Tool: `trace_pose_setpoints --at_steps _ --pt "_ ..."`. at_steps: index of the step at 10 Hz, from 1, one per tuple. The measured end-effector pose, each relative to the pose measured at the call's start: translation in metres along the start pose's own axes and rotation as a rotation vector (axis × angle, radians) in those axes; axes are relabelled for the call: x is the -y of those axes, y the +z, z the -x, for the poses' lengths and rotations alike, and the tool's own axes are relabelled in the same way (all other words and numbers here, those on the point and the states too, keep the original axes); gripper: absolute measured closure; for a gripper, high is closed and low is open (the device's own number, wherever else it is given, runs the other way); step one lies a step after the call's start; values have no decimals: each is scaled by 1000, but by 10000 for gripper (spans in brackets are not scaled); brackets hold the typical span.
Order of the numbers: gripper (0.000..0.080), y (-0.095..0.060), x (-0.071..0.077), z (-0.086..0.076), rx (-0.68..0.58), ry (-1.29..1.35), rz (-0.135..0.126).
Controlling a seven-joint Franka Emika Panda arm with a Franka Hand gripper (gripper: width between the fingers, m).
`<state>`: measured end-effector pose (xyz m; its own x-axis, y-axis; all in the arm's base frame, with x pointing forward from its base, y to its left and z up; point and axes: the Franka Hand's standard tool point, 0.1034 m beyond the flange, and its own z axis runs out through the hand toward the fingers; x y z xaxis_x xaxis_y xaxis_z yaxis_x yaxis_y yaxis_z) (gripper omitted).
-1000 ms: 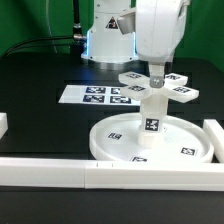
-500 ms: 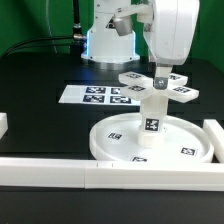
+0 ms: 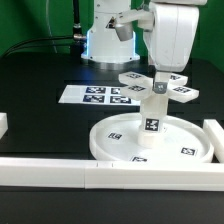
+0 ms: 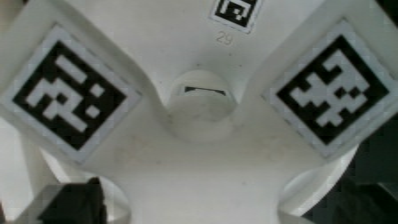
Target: Assemble round table
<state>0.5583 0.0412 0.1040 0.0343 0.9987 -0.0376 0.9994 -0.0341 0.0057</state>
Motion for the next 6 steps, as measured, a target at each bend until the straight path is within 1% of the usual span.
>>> trace_pose_setpoints --at_steps 2,3,4,6 --pt "151 1 0 0 0 2 -2" --pt "272 1 0 0 0 4 -2" --pt "363 1 0 1 0 5 -2" --pt "363 1 0 2 0 3 -2"
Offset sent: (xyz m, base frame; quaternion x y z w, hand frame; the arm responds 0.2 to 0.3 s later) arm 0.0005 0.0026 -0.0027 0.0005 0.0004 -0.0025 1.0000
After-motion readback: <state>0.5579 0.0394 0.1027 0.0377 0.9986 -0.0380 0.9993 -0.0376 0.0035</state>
